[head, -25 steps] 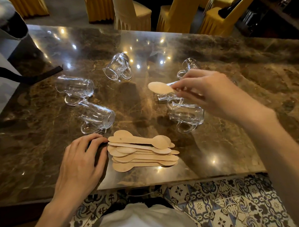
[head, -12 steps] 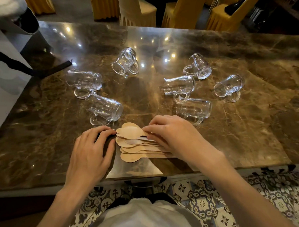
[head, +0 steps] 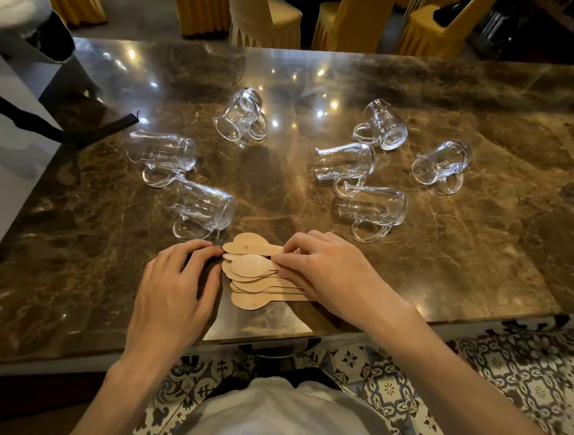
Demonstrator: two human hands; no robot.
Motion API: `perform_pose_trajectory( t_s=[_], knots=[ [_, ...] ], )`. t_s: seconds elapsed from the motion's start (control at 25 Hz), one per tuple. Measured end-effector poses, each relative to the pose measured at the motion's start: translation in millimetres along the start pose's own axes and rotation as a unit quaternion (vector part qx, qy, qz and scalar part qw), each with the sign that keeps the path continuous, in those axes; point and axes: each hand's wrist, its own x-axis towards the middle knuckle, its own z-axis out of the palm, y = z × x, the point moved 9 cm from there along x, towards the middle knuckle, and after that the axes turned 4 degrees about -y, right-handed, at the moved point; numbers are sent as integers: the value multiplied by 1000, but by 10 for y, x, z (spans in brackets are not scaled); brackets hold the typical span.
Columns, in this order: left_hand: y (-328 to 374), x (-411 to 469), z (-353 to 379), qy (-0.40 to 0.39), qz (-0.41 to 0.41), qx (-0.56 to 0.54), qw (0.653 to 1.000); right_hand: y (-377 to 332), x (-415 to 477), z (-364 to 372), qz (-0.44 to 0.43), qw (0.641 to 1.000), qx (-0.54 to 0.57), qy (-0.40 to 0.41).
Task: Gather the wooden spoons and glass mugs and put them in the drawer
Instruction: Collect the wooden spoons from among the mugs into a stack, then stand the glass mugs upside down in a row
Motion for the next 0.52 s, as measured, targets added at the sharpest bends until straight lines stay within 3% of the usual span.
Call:
perform_pose_trajectory(
  t_s=[0.12,0.2,0.4,0.52],
  knots=[
    [17,11,3,-11,-2,-4,1000,54,-8,-91,3,1000,18,15],
    [22,29,-14,-26,6,-14,1000,272,-67,-277,36,994,79,69],
    [-32,203,-362,-57,45,-64,995,1162,-591,-680,205,908,232,283],
    [-34,463,-609,-74,89,-22,993,1534,-726,-467,302,887,275,217]
  ],
)
